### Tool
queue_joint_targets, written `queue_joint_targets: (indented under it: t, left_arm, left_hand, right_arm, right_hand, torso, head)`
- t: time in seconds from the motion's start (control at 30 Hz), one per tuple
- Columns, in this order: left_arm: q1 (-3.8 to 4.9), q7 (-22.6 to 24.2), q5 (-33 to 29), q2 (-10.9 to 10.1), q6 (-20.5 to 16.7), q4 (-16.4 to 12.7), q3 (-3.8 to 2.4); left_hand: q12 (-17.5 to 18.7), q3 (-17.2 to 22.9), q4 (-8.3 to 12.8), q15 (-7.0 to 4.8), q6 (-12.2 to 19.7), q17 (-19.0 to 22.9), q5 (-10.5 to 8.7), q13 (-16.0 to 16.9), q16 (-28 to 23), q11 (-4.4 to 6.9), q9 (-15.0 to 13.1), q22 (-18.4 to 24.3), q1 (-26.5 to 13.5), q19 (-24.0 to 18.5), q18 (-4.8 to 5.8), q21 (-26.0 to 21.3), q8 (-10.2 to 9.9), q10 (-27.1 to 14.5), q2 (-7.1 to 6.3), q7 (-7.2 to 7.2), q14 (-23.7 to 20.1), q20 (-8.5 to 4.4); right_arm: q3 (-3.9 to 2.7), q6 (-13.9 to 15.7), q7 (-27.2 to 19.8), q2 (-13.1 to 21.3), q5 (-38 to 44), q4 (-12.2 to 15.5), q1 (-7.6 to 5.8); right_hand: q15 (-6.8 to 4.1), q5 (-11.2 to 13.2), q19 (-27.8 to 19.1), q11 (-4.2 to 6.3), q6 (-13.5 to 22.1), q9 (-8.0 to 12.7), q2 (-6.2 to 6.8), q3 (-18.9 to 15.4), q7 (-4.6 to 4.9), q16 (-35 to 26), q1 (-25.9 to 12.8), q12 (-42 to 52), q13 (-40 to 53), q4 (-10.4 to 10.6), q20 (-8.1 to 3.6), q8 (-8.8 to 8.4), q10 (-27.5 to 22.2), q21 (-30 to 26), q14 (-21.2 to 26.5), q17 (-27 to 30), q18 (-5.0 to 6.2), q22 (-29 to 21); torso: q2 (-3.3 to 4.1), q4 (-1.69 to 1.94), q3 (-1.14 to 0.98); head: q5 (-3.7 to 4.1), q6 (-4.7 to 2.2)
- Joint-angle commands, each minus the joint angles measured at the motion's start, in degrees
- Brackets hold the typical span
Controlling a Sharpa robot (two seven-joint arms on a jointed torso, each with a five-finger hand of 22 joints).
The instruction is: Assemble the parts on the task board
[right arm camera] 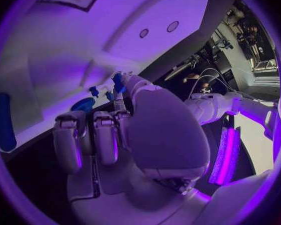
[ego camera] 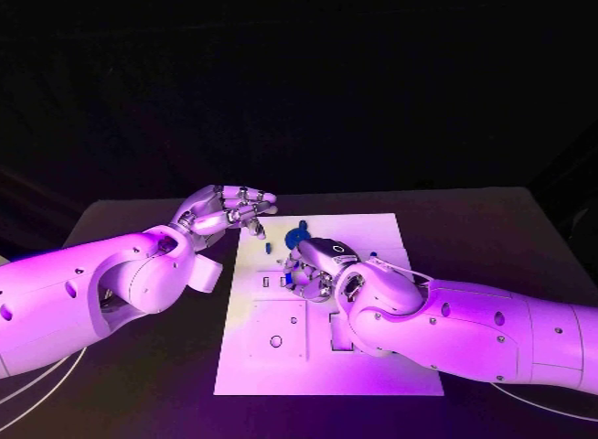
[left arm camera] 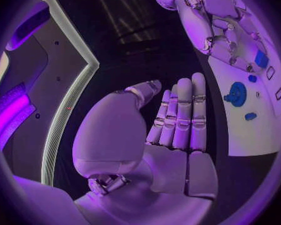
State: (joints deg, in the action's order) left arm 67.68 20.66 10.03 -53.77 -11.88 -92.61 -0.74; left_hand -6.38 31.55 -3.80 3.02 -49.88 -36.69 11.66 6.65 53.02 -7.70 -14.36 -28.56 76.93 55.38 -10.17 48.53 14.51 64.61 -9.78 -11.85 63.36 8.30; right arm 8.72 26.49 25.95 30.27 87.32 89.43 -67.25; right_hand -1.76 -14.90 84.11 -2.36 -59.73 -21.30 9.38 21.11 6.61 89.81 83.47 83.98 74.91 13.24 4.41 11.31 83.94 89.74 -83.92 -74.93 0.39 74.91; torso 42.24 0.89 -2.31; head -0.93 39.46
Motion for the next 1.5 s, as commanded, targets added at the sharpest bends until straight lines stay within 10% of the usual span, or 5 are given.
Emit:
queue_joint_targets:
  t: [0.03, 1.5]
  left_arm:
    - [0.08, 0.26, 0.13, 0.16, 1.0, 0.0, -0.04]
    - [0.07, -0.2, 0.18, -0.18, 1.88, -0.03, -0.04]
  left_hand:
    - [-0.14, 0.41, -0.02, -0.01, -0.05, 0.05, -0.05, 0.05, 0.21, 0.21, -0.05, -0.05, 0.5, -0.49, -0.3, 0.37, 0.3, 0.15, -0.06, 0.19, -0.27, 0.06]
    - [-0.12, 0.45, 0.01, -0.01, -0.04, 0.1, -0.06, 0.04, 0.24, 0.19, -0.09, -0.18, 0.39, -0.62, -0.3, 0.56, 0.29, 0.14, -0.05, 0.15, -0.28, 0.05]
  right_arm:
    - [0.05, -2.45, 0.4, -0.22, 0.81, -0.18, 0.13]
    - [0.21, -1.7, 1.48, -1.32, 1.76, -1.79, 0.79]
  right_hand:
    - [-0.05, 0.46, 5.89, 0.34, 0.25, -1.6, 0.06, 0.19, 0.06, 0.19, -0.94, -0.04, 10.85, 0.34, -0.12, 0.21, 2.43, 0.26, -6.08, -15.07, -0.39, 15.09]
    - [0.29, 2.08, 5.89, -0.11, 1.89, -1.27, 2.37, -0.18, 0.6, 0.19, -3.23, -1.05, 10.25, 1.02, 0.14, -0.2, 1.79, 0.26, -6.08, -15.07, -0.39, 15.09]
  torso:
    - [-0.02, 0.03, -0.01]
    - [-0.07, 0.06, -0.03]
  head:
    - [0.06, 0.07]
    - [0.07, -0.05]
